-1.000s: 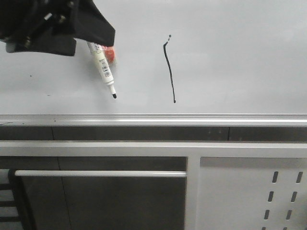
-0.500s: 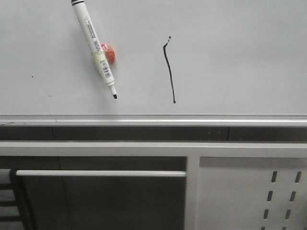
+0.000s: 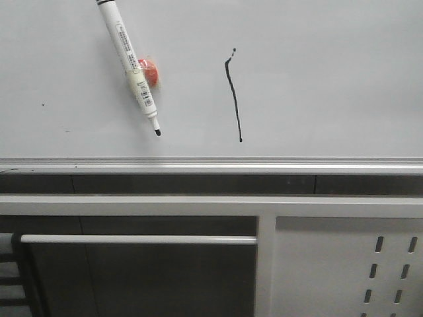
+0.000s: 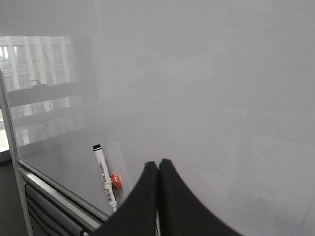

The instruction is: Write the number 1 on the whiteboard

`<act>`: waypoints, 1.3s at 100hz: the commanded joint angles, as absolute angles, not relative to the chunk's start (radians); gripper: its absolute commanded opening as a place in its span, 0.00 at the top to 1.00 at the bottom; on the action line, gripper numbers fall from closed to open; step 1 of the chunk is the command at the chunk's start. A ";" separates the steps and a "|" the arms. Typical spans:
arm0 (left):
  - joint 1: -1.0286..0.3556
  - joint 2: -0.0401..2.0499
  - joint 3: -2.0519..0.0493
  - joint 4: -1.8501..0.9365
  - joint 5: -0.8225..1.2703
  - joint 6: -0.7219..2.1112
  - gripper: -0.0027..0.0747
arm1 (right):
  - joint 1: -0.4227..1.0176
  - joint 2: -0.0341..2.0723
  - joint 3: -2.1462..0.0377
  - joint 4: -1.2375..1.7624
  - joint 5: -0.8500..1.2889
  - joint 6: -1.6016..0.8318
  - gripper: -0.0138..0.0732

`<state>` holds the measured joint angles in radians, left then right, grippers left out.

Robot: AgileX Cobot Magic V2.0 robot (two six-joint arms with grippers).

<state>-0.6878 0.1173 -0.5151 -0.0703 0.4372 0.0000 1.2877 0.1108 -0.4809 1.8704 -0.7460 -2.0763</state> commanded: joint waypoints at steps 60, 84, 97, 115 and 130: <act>-0.688 0.129 -0.533 -0.080 0.369 -0.007 0.99 | 1.288 0.126 -0.500 1.856 -0.711 -2.087 0.93; -0.523 0.068 -0.376 0.000 0.210 0.156 0.99 | 1.288 0.126 -0.500 1.856 -0.713 -2.087 0.93; -0.367 -0.008 -0.217 -0.081 0.112 0.156 0.99 | 1.288 0.126 -0.500 1.856 -0.715 -2.087 0.93; -0.224 -0.032 -0.081 -0.191 0.179 0.145 0.99 | 1.288 0.126 -0.500 1.856 -0.715 -2.087 0.93; -0.185 -0.032 -0.046 -0.179 0.305 0.153 0.99 | 1.288 0.126 -0.500 1.856 -0.715 -2.087 0.93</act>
